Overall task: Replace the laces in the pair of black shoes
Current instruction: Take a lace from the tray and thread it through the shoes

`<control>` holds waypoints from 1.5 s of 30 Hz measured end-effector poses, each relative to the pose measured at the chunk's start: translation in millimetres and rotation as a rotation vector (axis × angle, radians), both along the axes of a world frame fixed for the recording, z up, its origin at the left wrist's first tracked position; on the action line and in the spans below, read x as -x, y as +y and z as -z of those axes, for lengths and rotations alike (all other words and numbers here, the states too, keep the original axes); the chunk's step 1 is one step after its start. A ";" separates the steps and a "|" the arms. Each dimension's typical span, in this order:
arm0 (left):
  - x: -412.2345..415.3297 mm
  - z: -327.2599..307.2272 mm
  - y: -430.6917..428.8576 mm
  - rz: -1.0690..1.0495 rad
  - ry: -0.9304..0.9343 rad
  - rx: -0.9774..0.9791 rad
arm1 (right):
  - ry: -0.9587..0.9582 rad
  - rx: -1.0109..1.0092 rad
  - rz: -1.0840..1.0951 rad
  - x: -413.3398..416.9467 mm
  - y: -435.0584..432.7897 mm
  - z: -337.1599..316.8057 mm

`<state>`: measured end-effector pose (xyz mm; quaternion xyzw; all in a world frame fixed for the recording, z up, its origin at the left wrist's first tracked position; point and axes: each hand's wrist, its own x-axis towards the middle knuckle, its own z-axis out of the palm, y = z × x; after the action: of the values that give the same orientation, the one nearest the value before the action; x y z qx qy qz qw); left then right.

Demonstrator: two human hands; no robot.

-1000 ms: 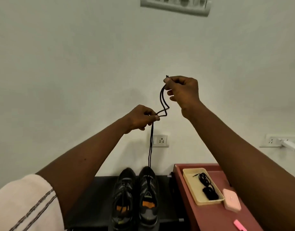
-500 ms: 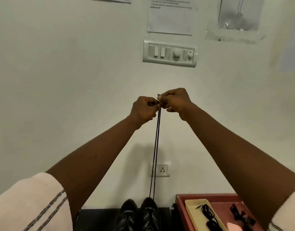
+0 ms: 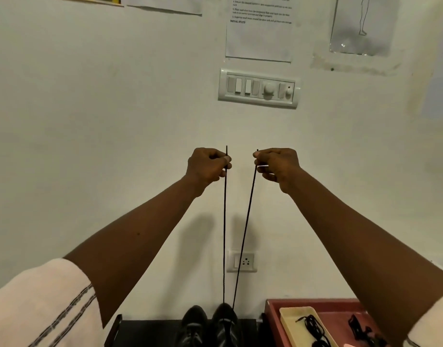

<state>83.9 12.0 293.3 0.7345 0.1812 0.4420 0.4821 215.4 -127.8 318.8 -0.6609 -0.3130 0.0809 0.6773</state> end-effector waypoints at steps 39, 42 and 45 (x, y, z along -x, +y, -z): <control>-14.0 435.3 18.5 -0.108 0.737 -0.238 | -0.023 0.703 0.092 -20.1 14.6 464.1; -26.8 455.0 17.1 -0.079 0.787 -0.228 | 0.081 0.770 0.038 -20.2 20.4 486.2; -39.8 464.3 23.0 -0.027 0.852 -0.238 | 0.092 0.796 0.010 -27.1 28.6 496.1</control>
<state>123.7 35.0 -171.0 0.8990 0.3210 0.1239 0.2708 242.5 -99.2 -177.3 -0.8689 -0.2233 0.2219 0.3819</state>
